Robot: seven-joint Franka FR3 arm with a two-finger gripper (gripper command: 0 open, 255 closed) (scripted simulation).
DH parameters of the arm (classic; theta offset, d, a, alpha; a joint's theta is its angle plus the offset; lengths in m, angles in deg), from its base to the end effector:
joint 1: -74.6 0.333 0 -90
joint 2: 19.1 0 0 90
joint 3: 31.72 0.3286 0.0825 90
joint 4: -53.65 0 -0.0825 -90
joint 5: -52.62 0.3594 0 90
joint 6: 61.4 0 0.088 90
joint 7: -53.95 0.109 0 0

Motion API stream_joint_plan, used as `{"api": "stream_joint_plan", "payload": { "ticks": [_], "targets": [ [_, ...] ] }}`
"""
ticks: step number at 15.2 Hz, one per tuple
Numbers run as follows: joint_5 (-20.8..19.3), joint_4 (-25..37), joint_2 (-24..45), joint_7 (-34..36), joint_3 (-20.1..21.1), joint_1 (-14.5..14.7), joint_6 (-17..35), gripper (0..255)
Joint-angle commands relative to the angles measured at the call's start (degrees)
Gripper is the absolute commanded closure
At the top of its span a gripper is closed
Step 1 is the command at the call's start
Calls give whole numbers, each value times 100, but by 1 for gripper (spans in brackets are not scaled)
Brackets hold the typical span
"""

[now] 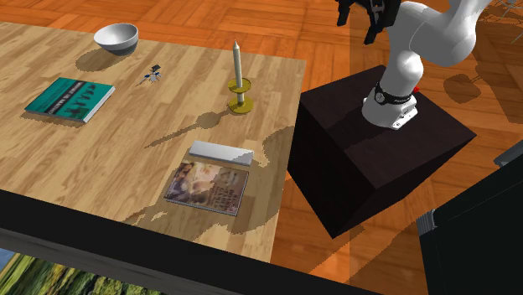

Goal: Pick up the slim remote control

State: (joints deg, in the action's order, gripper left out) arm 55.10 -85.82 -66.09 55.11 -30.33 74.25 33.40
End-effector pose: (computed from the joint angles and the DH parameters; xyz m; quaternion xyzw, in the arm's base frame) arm 0.2709 0.0116 0.5789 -0.9997 0.0061 -0.0200 0.0130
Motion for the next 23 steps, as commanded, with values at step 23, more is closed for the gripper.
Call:
{"api": "stream_joint_plan", "payload": {
  "ticks": [23],
  "targets": [
    [-88, 1080, 4585, 1333, 170, -501, 3361, 0]
  ]
}}
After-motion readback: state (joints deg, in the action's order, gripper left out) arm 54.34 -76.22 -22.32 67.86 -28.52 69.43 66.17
